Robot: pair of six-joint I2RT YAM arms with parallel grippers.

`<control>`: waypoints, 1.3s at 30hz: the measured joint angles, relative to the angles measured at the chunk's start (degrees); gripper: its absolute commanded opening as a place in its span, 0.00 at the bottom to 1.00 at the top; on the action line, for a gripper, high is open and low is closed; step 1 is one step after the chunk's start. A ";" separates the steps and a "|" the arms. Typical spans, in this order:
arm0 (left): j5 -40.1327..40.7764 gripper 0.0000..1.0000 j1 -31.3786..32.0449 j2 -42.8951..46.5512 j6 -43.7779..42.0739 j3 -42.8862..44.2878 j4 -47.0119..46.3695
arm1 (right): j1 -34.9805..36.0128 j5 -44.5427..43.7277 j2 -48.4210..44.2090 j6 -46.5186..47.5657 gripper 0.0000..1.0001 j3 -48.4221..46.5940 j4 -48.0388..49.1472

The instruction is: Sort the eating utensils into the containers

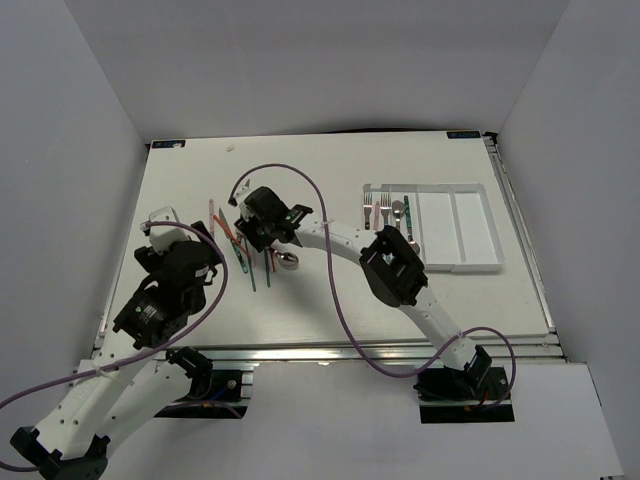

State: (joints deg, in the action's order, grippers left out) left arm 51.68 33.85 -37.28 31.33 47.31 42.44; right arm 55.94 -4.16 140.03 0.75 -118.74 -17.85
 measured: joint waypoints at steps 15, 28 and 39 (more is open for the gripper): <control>-0.02 0.98 0.00 1.40 0.00 0.00 -0.02 | -0.85 4.83 1.75 4.83 0.43 -1.16 0.04; -0.02 0.98 0.00 1.40 0.00 0.00 -0.02 | -1.18 6.34 2.03 6.82 0.30 1.46 3.06; -0.02 0.98 0.00 1.38 -0.02 0.00 -0.07 | -1.18 7.78 1.05 7.21 0.07 4.68 7.85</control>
State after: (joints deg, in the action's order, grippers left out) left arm 51.66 33.85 -35.90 31.31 47.31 42.37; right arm 54.76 3.62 141.08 7.97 -114.06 -10.00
